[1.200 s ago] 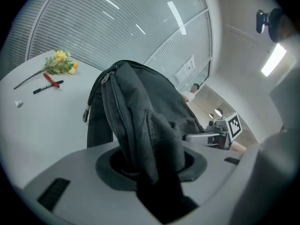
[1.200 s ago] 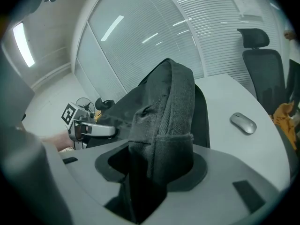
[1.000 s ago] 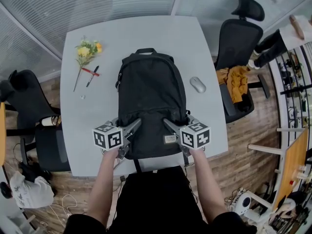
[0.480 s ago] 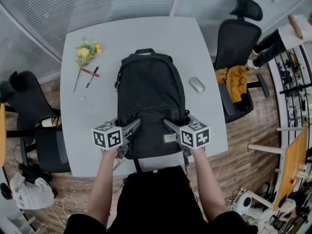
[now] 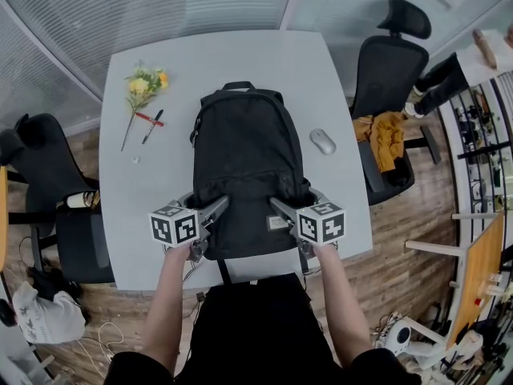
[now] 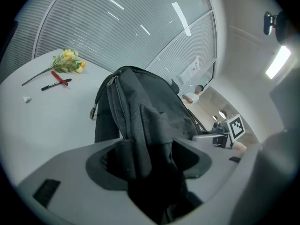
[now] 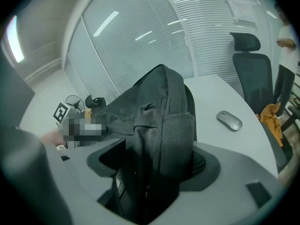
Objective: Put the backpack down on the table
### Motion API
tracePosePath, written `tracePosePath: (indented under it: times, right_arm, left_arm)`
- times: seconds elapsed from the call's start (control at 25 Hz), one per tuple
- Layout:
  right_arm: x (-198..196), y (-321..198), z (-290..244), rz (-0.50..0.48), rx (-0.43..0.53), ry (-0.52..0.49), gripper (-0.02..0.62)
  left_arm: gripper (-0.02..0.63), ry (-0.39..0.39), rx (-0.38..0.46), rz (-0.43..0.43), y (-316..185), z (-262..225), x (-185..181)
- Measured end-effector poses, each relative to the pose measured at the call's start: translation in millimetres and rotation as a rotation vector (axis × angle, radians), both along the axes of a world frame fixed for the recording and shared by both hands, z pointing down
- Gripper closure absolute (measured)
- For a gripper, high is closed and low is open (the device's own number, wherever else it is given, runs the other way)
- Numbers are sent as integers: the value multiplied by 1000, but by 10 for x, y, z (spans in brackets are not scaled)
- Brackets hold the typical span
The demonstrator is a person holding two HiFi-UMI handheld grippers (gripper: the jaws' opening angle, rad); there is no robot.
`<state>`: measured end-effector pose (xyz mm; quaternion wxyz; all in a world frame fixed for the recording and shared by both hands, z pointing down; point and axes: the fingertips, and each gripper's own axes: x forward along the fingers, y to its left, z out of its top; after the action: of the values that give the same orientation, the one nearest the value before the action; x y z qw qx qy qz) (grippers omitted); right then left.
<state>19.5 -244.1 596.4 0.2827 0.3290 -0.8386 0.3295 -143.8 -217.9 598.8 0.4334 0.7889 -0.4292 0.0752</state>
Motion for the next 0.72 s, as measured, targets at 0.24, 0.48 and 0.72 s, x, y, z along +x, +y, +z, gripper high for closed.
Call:
tracePosePath:
  times: [0.24, 0.48, 0.72]
  right_arm:
    - [23, 9, -19, 6, 8, 15, 224]
    - [70, 24, -48, 14, 18, 27, 216]
    - [108, 32, -57, 20, 29, 40, 205]
  left_arm:
    - [333, -21, -2, 7, 19, -13, -30]
    - [327, -36, 0, -17, 32, -32, -89]
    - [313, -50, 4, -19, 53, -37, -122]
